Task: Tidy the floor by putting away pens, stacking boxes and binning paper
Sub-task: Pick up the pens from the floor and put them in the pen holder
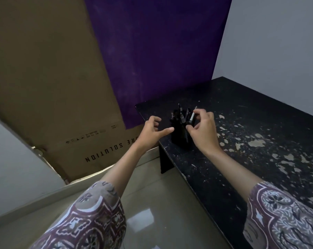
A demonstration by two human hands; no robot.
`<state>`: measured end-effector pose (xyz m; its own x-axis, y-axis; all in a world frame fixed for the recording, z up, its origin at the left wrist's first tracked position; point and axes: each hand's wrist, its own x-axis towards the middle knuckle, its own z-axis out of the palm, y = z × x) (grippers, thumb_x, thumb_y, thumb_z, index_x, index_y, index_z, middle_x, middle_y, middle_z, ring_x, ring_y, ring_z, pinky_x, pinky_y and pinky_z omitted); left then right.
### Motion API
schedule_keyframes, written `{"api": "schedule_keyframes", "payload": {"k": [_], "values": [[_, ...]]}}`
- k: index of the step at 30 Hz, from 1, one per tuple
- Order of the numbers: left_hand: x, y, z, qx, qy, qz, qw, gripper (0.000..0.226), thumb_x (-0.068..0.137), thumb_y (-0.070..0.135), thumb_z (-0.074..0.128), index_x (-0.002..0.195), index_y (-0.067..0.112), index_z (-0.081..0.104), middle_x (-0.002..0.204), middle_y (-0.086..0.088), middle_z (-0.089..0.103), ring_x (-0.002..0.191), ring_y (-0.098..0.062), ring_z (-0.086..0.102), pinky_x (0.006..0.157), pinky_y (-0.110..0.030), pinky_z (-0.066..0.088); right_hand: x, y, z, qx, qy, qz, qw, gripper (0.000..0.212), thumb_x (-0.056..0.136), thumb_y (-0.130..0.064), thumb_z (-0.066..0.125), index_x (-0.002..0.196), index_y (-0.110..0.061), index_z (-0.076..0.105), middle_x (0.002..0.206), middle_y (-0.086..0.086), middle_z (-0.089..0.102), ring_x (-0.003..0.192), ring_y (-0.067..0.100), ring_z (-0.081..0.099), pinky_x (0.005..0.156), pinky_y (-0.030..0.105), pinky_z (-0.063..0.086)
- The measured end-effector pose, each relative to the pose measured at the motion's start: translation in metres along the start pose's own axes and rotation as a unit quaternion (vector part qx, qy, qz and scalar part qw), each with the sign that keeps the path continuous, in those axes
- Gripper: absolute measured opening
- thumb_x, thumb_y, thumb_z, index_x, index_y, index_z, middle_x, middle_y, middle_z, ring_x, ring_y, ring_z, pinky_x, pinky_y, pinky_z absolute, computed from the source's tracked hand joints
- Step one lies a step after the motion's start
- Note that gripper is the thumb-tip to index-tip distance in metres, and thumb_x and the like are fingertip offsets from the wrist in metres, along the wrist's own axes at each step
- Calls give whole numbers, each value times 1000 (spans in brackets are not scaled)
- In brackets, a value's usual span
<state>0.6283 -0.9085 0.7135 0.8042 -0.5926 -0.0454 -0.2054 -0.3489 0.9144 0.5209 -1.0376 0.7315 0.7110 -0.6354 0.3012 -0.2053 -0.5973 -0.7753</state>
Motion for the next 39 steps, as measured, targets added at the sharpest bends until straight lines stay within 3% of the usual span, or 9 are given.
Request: {"api": "schedule_keyframes", "payload": {"k": [3,7,10,18,25,32,37,39], "values": [[-21,-17,-10,-7,13,-9,1000,55,79,35,70,124,15,44,129,-11,43,113,-18,45,87,-24,37,-23,-8,8,33,45,-27,998,33,86,-7,59,118,-9,52,106,0,41,68,10,49,62,0,39],[-59,-38,-30,6,32,-22,999,49,80,36,69,120,15,48,126,-11,44,106,-14,44,88,-25,38,-63,-20,27,64,26,-56,996,23,86,-5,58,108,-7,58,106,5,48,77,16,54,66,9,42],[-94,-54,-46,21,41,-38,998,49,80,38,68,120,16,50,127,-9,44,114,-17,46,93,-27,39,-101,-29,41,76,-1,-66,995,20,85,-6,59,105,-7,60,104,3,49,80,16,54,70,17,44],[-212,-97,-86,17,49,-67,996,46,82,32,68,120,14,50,130,-9,45,121,-20,44,91,-26,36,-214,-55,73,66,-75,-41,994,24,83,-8,62,107,-7,60,107,5,53,91,14,53,78,29,48],[-309,-140,-125,34,36,-95,994,47,81,32,69,120,13,51,127,-9,49,118,-22,47,98,-35,41,-308,-76,92,51,-78,-25,995,22,81,-5,62,103,-4,62,102,9,57,84,18,55,71,13,33],[-408,-196,-148,36,22,-118,992,42,82,28,68,118,12,53,124,-9,50,114,-22,47,88,-27,37,-417,-84,127,42,-106,3,993,20,85,-10,59,105,-6,61,103,6,55,88,16,54,73,24,39],[-461,-259,-155,23,13,-163,986,43,83,29,67,120,12,52,126,-10,49,119,-24,47,101,-39,43,-485,-66,165,35,-164,40,985,21,87,-11,58,107,-5,61,106,6,56,90,16,54,73,24,39],[-481,-290,-156,32,16,-182,983,45,83,29,67,120,10,52,126,-13,51,119,-25,49,100,-38,43,-511,-54,182,35,-188,42,981,20,86,-10,59,105,-5,61,107,9,57,89,15,54,73,25,40]]}}
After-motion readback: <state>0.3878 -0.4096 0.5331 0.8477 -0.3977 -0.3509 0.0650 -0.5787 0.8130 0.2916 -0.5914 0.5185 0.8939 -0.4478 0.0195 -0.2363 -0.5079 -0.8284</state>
